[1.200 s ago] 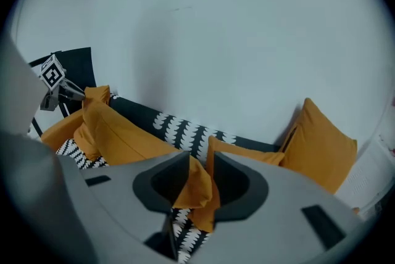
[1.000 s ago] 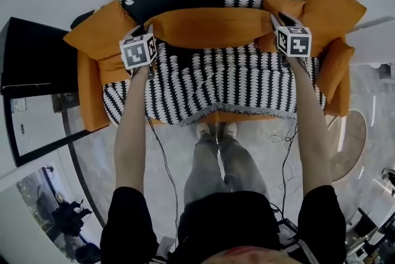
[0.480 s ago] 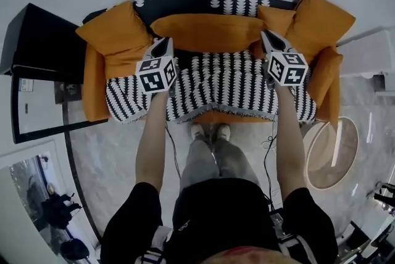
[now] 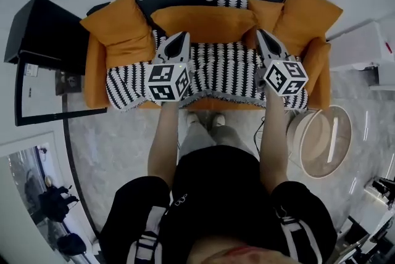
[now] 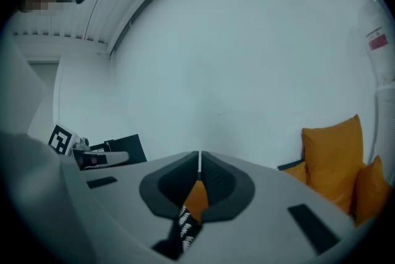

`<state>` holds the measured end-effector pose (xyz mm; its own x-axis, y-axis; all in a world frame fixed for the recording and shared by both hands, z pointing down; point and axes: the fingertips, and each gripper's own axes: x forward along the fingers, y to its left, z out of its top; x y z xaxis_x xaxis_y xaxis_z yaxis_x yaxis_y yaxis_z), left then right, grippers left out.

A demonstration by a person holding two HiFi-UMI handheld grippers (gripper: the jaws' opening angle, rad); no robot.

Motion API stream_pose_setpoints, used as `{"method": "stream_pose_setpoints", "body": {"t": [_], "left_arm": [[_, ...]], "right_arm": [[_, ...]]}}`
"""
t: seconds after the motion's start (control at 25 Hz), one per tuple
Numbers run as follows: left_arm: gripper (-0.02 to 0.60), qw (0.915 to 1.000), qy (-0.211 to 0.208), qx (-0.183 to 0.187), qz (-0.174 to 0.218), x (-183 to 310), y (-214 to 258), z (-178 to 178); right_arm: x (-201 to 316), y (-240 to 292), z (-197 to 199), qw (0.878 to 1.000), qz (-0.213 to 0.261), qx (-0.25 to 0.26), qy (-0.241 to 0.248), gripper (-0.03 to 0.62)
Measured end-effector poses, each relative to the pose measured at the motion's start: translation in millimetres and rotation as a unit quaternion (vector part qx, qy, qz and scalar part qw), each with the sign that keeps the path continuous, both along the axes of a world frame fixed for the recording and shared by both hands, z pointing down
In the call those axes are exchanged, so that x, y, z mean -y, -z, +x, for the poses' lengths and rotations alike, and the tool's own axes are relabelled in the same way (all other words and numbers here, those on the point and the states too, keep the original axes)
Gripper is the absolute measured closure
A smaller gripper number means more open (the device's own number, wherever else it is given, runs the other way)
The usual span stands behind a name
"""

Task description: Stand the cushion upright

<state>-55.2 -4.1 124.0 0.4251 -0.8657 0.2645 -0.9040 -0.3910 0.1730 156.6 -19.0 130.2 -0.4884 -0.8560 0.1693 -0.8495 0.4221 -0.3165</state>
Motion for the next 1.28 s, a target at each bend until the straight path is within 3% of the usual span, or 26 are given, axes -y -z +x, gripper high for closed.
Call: {"method": "stream_pose_setpoints", "body": {"t": [0.24,0.48,0.6,0.84,1.28], "left_arm": [[0.572,0.9994,-0.010,-0.015,0.030,-43,34,27],[0.572,0.9976,0.028,-0.013,0.061,-72,47,29],[0.572,0.9967,0.044,0.003,0.068,-79,49,30],[0.572,0.9966,0.035,0.002,0.074,-87,52,34],[0.572,0.9959,0.027,0.004,0.087,-92,62,47]], "right_arm": [[-45,27,-11,1.000,0.028,-0.009,0.009,0.576],[-75,40,-15,0.998,0.054,-0.045,0.001,0.577],[-81,43,-23,0.996,0.066,-0.064,-0.001,0.580],[-89,41,-41,0.995,0.066,-0.073,0.012,0.580],[-95,50,-35,0.992,0.082,-0.091,0.009,0.585]]}}
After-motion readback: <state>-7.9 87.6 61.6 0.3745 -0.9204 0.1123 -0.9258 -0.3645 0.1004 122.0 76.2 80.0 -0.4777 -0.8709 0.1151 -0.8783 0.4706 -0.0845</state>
